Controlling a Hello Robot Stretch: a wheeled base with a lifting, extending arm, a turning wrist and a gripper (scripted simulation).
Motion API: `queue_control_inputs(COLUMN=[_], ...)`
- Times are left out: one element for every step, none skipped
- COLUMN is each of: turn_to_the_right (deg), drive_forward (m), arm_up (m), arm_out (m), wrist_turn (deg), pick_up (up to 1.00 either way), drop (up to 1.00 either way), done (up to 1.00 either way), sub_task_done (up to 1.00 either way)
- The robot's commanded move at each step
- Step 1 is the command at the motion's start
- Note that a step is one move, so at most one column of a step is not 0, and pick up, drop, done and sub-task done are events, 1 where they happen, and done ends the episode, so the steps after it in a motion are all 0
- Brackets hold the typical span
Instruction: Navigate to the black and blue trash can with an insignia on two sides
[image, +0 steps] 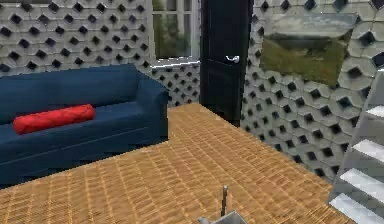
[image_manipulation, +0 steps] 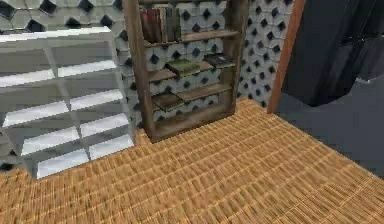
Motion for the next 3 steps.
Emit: queue_control_inputs(turn_to_the_right=[45.0,45.0,9.0], drive_forward=[0.00,0.00,0.00], arm_up=[0.00,0.00,0.00], arm_out=[0.00,0.00,0.00], wrist_turn=[0.0,0.0,0.0], pick_up=[0.00,0.00,0.00], drop=[0.00,0.00,0.00], done=[0.00,0.00,0.00], sub_task_done=[0.00,0.00,0.00])
